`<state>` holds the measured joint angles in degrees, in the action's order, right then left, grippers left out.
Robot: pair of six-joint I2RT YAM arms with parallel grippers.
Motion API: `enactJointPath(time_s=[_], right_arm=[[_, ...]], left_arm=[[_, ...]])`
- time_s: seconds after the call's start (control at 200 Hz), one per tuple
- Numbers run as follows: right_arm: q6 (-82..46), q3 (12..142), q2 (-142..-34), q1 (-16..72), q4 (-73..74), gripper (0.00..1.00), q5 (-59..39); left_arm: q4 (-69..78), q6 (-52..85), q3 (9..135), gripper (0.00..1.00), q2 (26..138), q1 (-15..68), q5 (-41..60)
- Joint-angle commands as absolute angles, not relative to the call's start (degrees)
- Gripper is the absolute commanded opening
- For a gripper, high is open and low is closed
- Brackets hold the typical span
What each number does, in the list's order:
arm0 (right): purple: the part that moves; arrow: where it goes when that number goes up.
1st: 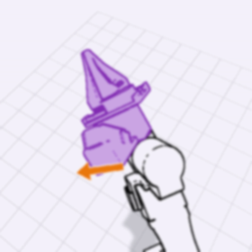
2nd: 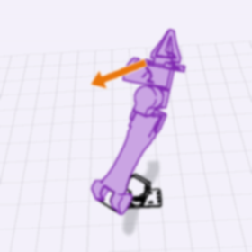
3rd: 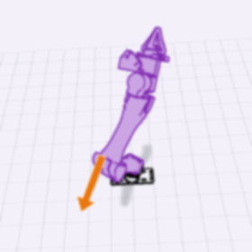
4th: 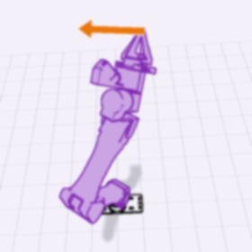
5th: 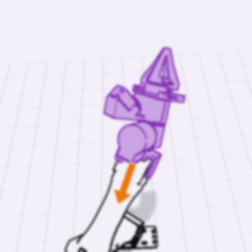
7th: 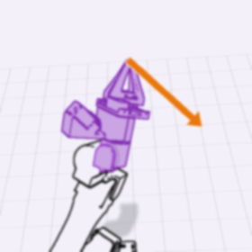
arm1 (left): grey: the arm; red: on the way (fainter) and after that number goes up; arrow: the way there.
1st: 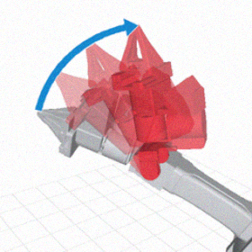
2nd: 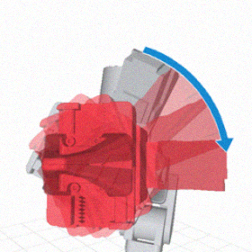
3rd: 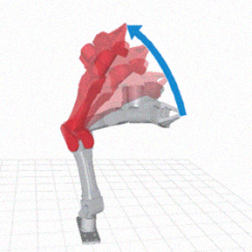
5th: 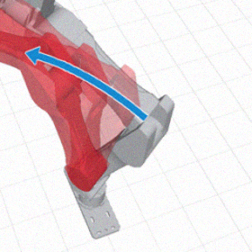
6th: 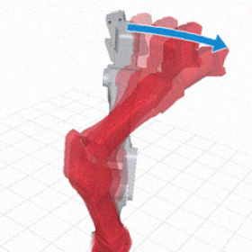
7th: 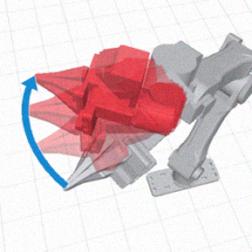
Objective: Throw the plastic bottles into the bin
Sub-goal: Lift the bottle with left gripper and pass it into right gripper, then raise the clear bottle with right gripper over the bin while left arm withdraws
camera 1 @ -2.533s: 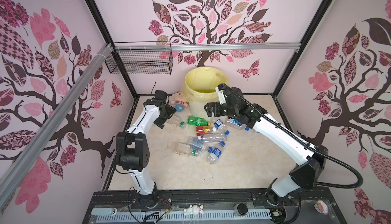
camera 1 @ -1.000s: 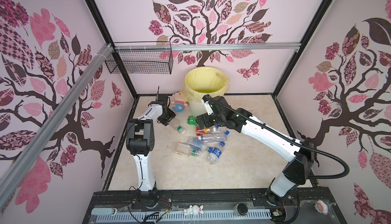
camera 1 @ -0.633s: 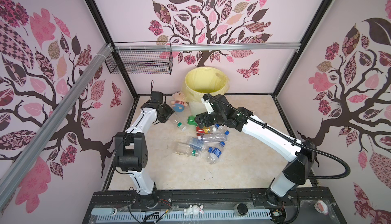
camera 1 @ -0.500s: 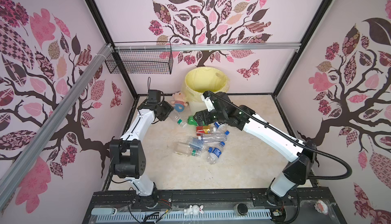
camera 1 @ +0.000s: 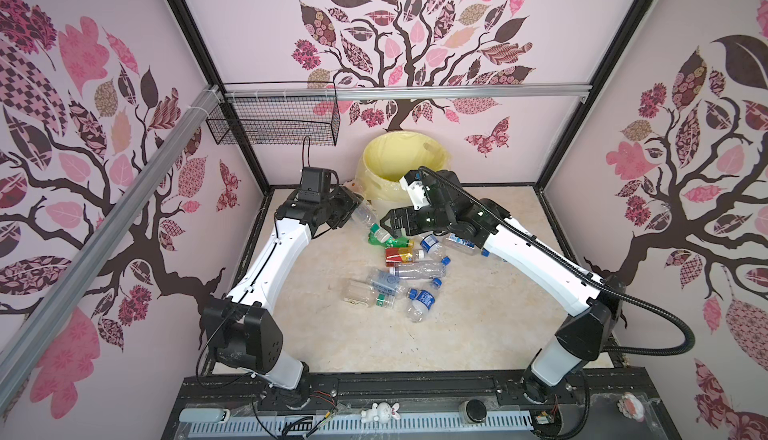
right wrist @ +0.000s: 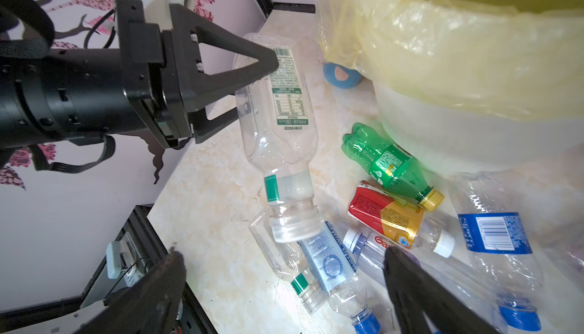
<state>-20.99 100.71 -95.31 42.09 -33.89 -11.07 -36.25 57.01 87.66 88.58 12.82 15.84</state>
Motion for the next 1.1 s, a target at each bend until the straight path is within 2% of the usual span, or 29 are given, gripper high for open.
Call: enactJointPath(time_s=[0.0,0.32,0.615,0.78,1.095], right_arm=[[-22.41,103.28,-95.27,40.55,-33.02,1.00,-13.96],[-21.42,102.63,-96.12,40.14,-31.41,0.98,-18.55],[-20.93,103.37,-97.62,40.15,-31.53,0.85,-18.81],[-21.01,103.83,-98.42,40.08,-31.55,0.74,-18.72],[-21.56,104.76,-98.53,40.11,-31.13,0.45,-18.19]], left_arm=[[-35.67,58.18,93.34,0.54,87.79,13.41,16.69],[-35.11,59.24,96.71,0.54,86.38,14.90,20.12],[-33.67,61.04,97.07,0.54,84.89,15.99,22.16],[-33.71,61.39,97.67,0.55,84.29,16.34,22.51],[-35.37,60.37,97.10,0.59,83.57,16.41,21.95]])
